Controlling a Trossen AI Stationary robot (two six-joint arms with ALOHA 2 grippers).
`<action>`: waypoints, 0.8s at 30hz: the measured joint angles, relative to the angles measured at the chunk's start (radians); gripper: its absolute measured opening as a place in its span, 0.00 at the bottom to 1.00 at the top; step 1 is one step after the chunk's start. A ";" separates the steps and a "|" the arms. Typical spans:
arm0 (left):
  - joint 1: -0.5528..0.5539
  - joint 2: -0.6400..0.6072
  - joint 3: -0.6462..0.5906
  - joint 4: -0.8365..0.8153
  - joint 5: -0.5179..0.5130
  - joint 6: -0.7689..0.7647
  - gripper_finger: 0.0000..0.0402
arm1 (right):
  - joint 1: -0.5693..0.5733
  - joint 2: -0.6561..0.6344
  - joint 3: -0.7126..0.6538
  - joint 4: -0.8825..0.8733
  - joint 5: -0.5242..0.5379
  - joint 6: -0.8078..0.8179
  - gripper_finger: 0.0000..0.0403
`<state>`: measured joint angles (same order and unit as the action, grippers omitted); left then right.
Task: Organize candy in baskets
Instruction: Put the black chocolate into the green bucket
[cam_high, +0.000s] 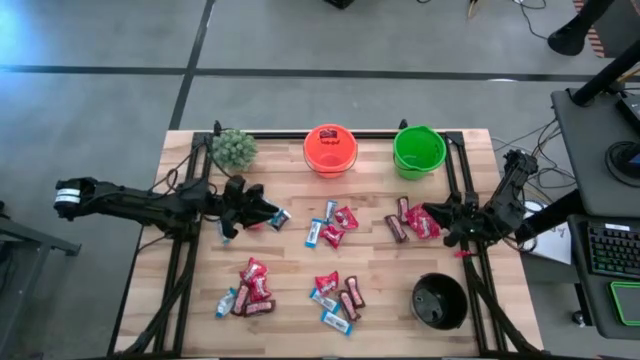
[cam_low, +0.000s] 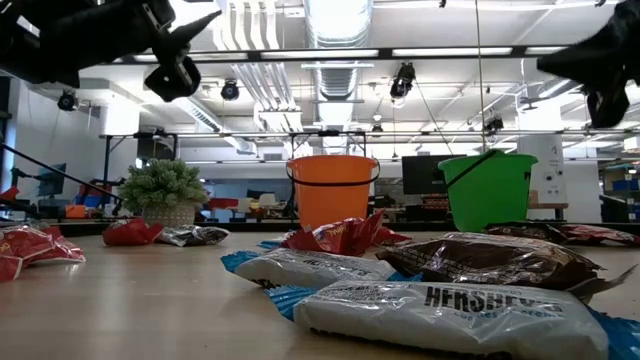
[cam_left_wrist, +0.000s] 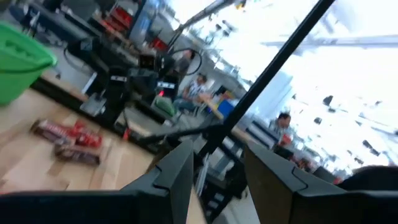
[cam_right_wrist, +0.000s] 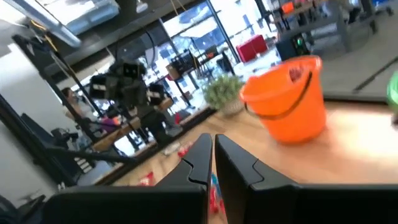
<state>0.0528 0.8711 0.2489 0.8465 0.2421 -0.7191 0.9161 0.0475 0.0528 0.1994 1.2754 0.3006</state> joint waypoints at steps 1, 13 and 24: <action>0.000 0.000 0.000 0.008 -0.007 -0.001 0.31 | 0.000 0.000 0.017 0.001 -0.001 -0.037 0.03; 0.000 0.000 0.048 0.052 -0.097 0.010 0.31 | 0.000 0.000 0.224 -0.008 -0.100 -0.364 0.03; 0.000 0.035 0.545 -0.738 -0.086 0.301 0.31 | 0.000 0.051 0.354 -0.028 -0.157 -0.453 0.03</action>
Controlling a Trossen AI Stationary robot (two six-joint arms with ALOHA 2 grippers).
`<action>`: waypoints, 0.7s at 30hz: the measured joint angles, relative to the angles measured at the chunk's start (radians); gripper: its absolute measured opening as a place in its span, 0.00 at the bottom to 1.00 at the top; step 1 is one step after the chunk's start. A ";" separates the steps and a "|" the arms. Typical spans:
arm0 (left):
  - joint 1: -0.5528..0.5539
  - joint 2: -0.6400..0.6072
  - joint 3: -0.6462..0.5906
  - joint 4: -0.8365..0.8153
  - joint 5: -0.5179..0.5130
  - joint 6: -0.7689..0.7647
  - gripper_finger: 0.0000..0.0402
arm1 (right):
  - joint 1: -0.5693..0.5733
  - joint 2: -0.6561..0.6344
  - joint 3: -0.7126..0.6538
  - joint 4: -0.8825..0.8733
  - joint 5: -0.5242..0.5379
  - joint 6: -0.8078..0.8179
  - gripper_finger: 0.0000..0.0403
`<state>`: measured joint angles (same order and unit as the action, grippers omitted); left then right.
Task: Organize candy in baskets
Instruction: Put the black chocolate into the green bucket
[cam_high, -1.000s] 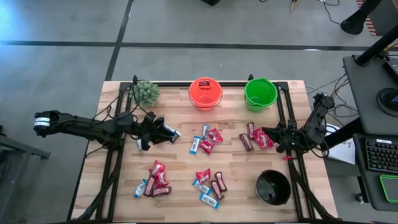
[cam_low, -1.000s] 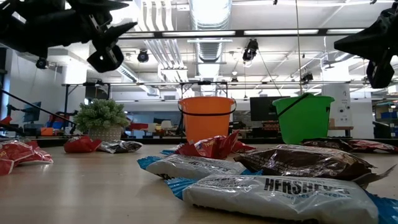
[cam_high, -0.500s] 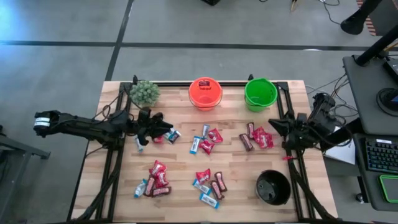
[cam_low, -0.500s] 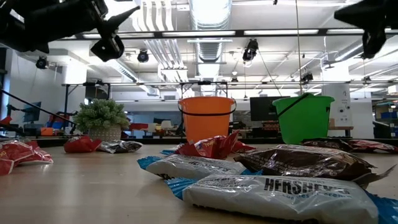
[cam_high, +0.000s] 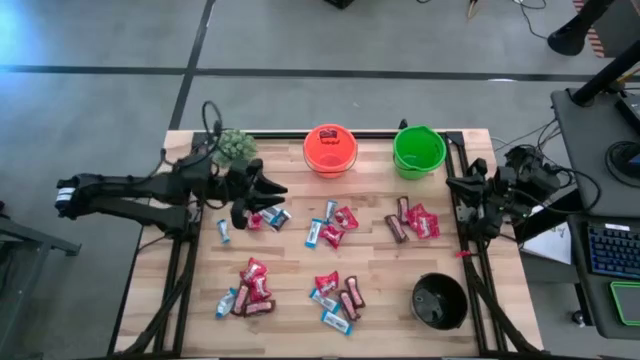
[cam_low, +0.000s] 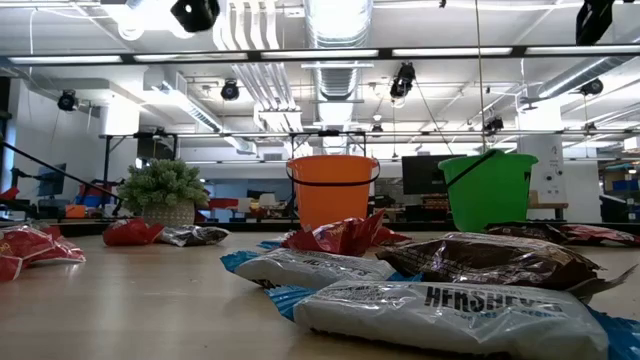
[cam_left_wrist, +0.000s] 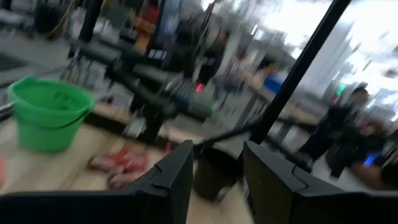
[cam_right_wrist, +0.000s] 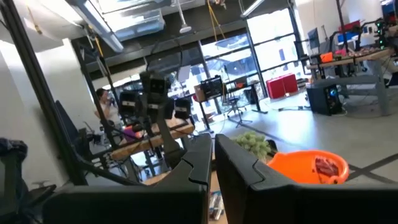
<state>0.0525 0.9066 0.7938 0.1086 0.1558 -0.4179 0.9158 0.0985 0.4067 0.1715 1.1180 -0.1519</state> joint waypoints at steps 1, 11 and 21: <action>0.000 0.012 0.052 -0.062 0.000 0.021 0.31 | 0.000 0.011 0.007 -0.002 0.000 -0.009 0.03; 0.000 0.096 0.369 -0.404 0.002 0.146 0.31 | 0.000 0.157 0.095 -0.012 0.000 -0.070 0.07; 0.000 0.102 0.324 -0.449 -0.022 0.104 0.31 | 0.000 0.281 0.183 -0.064 0.073 -0.067 0.33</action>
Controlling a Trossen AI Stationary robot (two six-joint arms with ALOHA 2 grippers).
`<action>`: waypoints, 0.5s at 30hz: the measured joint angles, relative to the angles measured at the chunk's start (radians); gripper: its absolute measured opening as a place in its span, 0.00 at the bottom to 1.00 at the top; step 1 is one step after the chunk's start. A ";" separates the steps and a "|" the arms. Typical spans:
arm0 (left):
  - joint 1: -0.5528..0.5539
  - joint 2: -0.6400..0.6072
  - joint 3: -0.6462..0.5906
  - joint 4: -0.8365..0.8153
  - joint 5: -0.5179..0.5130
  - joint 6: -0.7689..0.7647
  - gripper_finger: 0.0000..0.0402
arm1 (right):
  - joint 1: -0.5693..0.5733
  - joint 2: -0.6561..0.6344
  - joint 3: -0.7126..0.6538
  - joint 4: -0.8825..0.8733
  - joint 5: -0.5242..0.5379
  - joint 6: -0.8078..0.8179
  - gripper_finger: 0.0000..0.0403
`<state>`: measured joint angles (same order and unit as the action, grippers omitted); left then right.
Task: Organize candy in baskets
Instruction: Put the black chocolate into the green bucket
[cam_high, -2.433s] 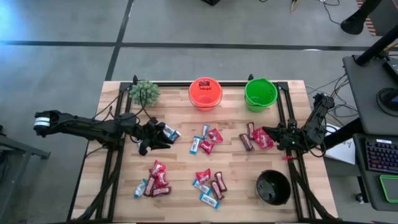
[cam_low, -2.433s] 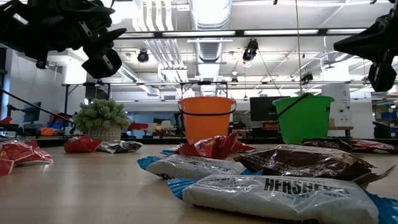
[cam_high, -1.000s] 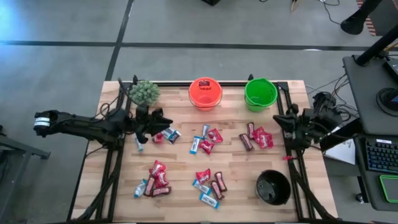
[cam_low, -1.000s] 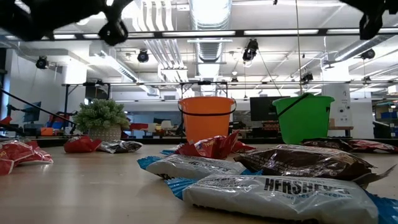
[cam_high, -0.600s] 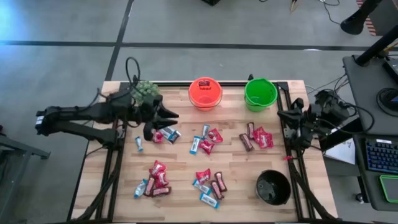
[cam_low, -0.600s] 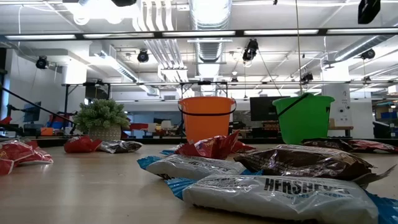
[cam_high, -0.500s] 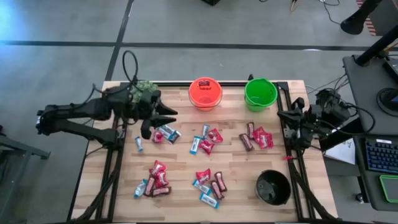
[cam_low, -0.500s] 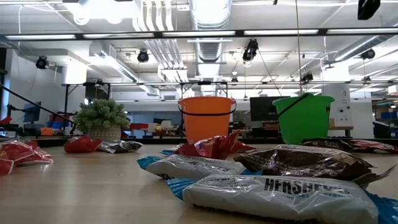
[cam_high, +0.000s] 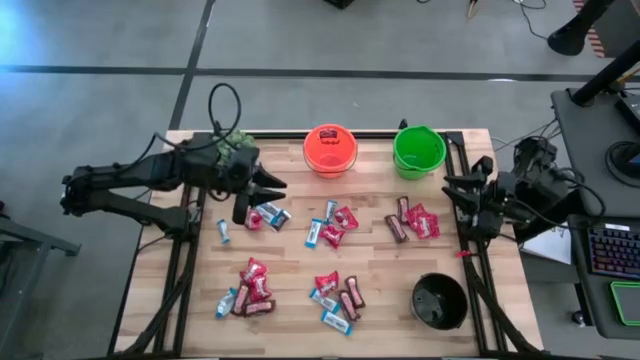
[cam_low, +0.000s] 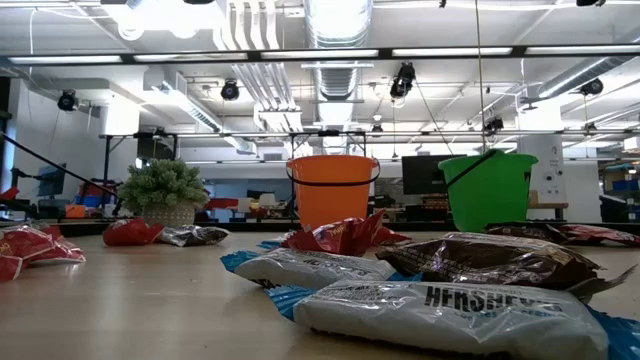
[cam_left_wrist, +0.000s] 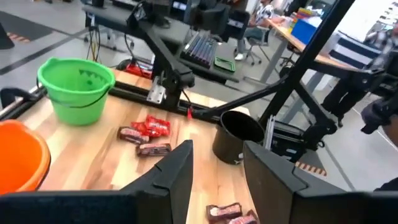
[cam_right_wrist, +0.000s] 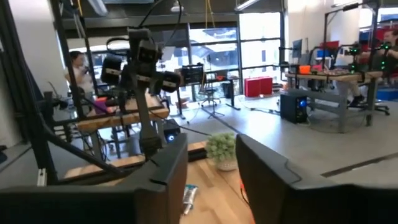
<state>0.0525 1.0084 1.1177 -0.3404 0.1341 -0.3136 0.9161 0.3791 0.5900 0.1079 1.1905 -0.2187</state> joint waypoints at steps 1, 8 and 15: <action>0.000 0.001 -0.005 -0.001 -0.020 -0.001 0.31 | 0.000 0.007 0.008 0.001 0.002 0.007 0.35; 0.000 0.035 -0.010 -0.003 -0.046 -0.006 0.31 | 0.000 0.029 0.030 0.001 0.007 -0.002 0.40; 0.000 0.086 0.042 0.014 -0.045 -0.057 0.31 | 0.000 0.029 0.030 0.000 0.007 -0.002 0.38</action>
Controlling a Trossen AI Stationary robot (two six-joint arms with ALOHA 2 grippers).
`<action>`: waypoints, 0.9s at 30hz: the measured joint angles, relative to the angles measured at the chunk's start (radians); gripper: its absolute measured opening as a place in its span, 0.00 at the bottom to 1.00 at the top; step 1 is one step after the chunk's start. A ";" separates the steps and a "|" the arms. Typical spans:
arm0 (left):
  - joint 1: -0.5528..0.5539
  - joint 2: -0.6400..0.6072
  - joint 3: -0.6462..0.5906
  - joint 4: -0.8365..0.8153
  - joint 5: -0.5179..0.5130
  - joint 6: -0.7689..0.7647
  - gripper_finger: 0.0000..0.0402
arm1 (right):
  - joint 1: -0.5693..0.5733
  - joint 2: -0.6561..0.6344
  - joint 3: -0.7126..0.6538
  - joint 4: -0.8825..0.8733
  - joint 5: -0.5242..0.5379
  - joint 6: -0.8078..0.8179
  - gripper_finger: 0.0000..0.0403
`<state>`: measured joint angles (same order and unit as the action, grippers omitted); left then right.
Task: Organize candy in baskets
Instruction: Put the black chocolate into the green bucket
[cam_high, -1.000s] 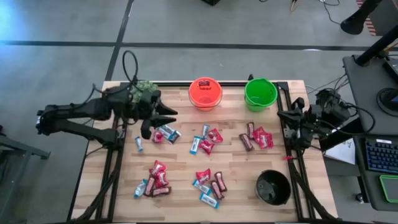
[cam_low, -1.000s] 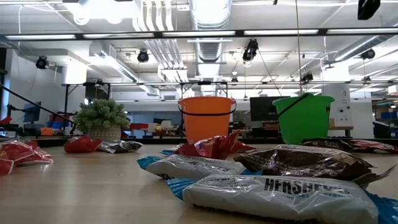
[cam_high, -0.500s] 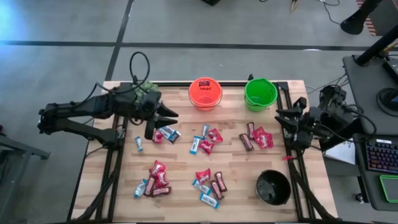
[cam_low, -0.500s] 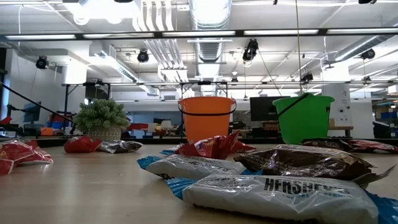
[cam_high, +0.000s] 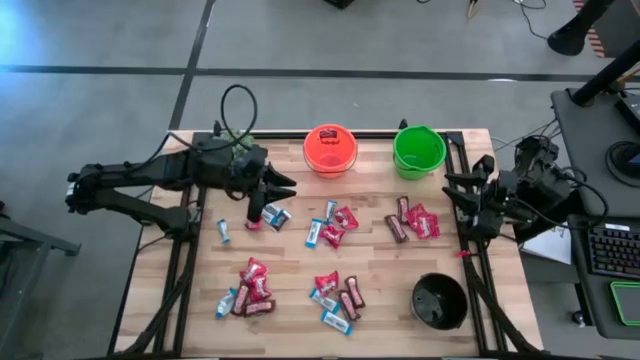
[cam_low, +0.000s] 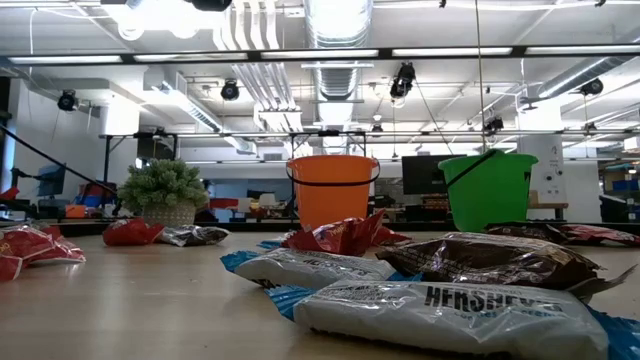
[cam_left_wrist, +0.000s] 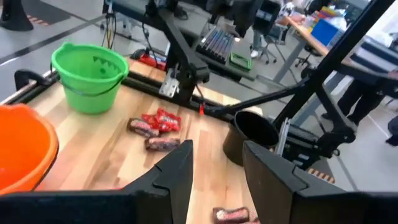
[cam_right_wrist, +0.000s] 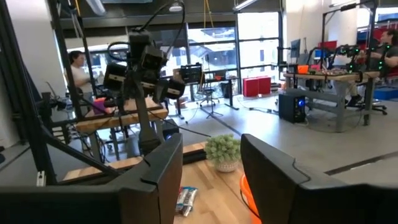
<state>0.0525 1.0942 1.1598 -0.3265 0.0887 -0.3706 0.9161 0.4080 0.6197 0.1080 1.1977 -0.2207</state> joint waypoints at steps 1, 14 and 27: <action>0.000 0.006 0.012 0.001 0.007 -0.009 0.31 | 0.000 0.000 0.000 0.001 0.002 0.000 0.38; 0.000 0.047 0.231 -0.286 0.026 0.002 0.49 | 0.000 -0.001 -0.001 0.000 0.113 0.012 0.41; -0.003 0.100 0.228 -0.667 -0.077 0.043 0.49 | 0.000 -0.001 -0.002 0.001 0.113 0.020 0.41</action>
<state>0.0494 1.1946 1.3875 -0.9935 0.0120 -0.3281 0.9161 0.4068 0.6178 0.1093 1.3106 -0.2006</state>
